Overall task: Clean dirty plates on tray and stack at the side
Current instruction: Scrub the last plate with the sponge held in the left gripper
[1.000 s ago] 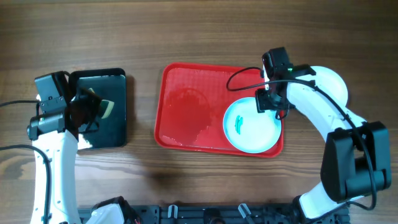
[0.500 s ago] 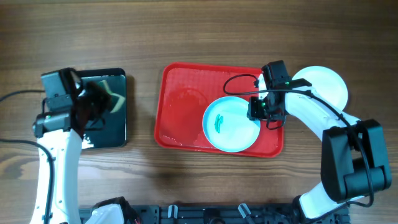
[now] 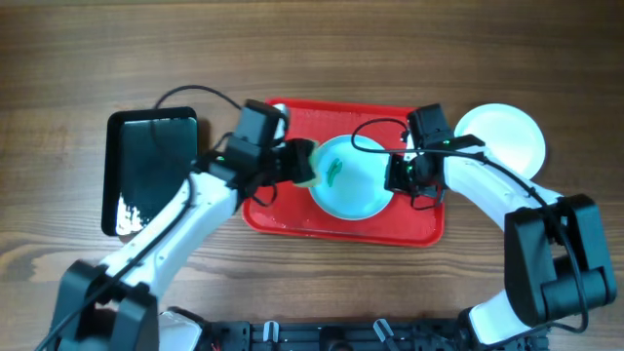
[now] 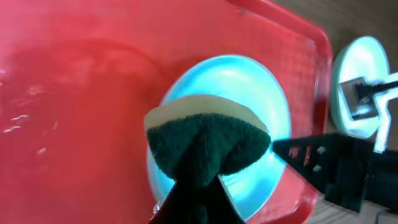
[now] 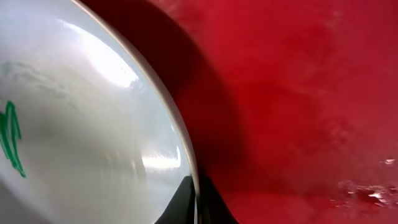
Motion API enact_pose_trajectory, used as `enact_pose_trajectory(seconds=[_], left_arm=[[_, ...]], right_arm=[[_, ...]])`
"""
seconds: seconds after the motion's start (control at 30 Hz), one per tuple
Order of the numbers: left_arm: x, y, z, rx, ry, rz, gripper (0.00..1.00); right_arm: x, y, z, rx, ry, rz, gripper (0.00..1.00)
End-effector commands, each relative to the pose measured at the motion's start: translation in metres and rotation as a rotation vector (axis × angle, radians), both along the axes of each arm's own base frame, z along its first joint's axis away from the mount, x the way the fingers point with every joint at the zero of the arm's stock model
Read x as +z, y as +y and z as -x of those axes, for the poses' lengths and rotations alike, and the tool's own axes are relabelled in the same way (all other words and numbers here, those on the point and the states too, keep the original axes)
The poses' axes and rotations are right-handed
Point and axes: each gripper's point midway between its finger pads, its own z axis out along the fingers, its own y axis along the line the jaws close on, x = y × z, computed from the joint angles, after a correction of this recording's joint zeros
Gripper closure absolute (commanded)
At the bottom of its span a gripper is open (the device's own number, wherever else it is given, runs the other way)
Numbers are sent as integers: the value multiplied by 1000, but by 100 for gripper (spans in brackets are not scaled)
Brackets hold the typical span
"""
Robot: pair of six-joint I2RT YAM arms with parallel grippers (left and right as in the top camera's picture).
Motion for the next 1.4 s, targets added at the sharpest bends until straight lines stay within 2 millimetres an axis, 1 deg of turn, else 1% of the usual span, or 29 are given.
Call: enact_pose_trajectory(seconds=[0.0, 0.1, 0.2, 0.23, 0.3, 0.4, 0.43, 0.47, 0.53, 0.6, 0.63, 0.67, 0.7, 0.73, 0.77, 0.83, 0.87, 0.9, 0.93, 1.0, 1.03, 1.07, 1.1, 1.13, 1.17, 1.2, 1.27, 1.3, 1.37], left_arm=[[-26, -30, 2, -7, 56, 25, 96], [-41, -44, 5, -42, 65, 18, 96], [-47, -56, 3, -60, 50, 28, 96], [-52, -57, 2, -44, 56, 22, 96], [-70, -53, 0, 40, 116, 14, 96], [-95, -54, -1, 40, 144, -6, 96], [-104, -51, -3, 50, 143, -27, 96], [-114, -33, -11, 104, 102, -129, 96], [-119, 9, -23, 181, 24, -334, 96], [-109, 51, -31, 283, -28, -490, 96], [-100, 65, -35, 322, -56, -538, 96], [-87, 71, -40, 333, -93, -553, 96], [-74, 65, -43, 336, -118, -515, 96], [-69, 47, -41, 290, -107, -427, 96], [-71, 22, -34, 218, -63, -316, 96], [-69, -28, -14, 60, 38, -91, 96], [-67, -48, -3, -11, 75, -11, 96], [-68, -60, 6, -54, 97, 19, 96], [-75, -67, 15, -81, 112, 7, 96], [-86, -77, 28, -118, 136, -12, 96], [-91, -79, 31, -125, 141, -30, 96], [-100, -71, 31, -101, 132, -94, 96], [-108, -52, 26, -46, 107, -200, 96], [-112, -35, 21, -3, 85, -282, 96], [-114, -19, 17, 38, 63, -356, 96], [-114, 2, 11, 90, 37, -452, 96], [-110, 37, 2, 173, -11, -596, 96], [-105, 51, -3, 210, -39, -654, 96], [-94, 71, -11, 268, -91, -737, 96]], right_arm=[[-16, 19, 19, 58, 45, 5, 95], [-16, 24, 16, 76, 26, 0, 96], [-16, 24, 16, 93, 21, 1, 96], [-16, 24, 16, 92, 21, 1, 96], [-16, 24, 17, 92, 22, 1, 96], [-16, 24, 17, 93, 21, 2, 96], [-16, 24, 17, 93, 22, 2, 96], [-16, 24, 17, 94, 25, 4, 96], [-16, 23, 19, 106, 29, 7, 96], [-17, 21, 20, 116, 28, 21, 96], [-17, 19, 20, 115, 30, 31, 96], [-18, 17, 21, 113, 34, 44, 96], [-18, 16, 22, 112, 37, 46, 96], [-18, 16, 22, 112, 37, 45, 96], [-18, 16, 22, 112, 36, 45, 96], [-18, 16, 21, 110, 35, 44, 96], [-18, 16, 21, 110, 35, 44, 96], [-18, 16, 21, 110, 36, 44, 96], [-18, 16, 21, 110, 35, 44, 96], [-18, 16, 21, 110, 35, 44, 96], [-18, 16, 21, 110, 35, 44, 96], [-18, 16, 22, 110, 36, 44, 96], [-18, 16, 22, 110, 38, 45, 96], [-18, 16, 22, 111, 38, 46, 96], [-18, 16, 22, 112, 37, 46, 96], [-18, 16, 22, 113, 37, 46, 96], [-18, 16, 22, 113, 37, 46, 96], [-18, 16, 22, 113, 37, 46, 96], [-18, 16, 22, 114, 37, 47, 96]])
